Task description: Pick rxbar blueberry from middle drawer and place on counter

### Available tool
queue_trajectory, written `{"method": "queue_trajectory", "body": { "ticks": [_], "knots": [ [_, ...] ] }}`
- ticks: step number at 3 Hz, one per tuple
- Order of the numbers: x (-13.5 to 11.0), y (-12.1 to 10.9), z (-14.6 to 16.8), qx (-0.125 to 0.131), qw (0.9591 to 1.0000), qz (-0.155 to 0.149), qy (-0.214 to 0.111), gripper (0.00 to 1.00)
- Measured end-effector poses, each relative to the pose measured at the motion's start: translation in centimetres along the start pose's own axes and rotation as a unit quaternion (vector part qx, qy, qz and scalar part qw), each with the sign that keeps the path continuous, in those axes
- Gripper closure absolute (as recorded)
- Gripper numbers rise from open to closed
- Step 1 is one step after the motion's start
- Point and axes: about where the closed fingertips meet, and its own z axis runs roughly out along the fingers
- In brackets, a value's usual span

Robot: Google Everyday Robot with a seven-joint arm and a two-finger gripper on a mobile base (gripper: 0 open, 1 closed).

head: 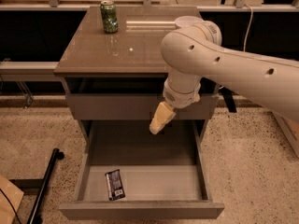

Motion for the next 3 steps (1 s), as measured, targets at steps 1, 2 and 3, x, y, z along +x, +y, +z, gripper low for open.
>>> {"method": "queue_trajectory", "body": {
  "ticks": [1, 2, 3],
  "knots": [
    [-1.8, 2.7, 4.1, -0.068, 0.9975, 0.02, -0.007, 0.0],
    [-3.2, 5.3, 8.6, -0.113, 0.9928, 0.038, 0.002, 0.0],
    [-3.9, 6.6, 12.7, -0.112, 0.9913, 0.061, 0.032, 0.0]
  ]
}}
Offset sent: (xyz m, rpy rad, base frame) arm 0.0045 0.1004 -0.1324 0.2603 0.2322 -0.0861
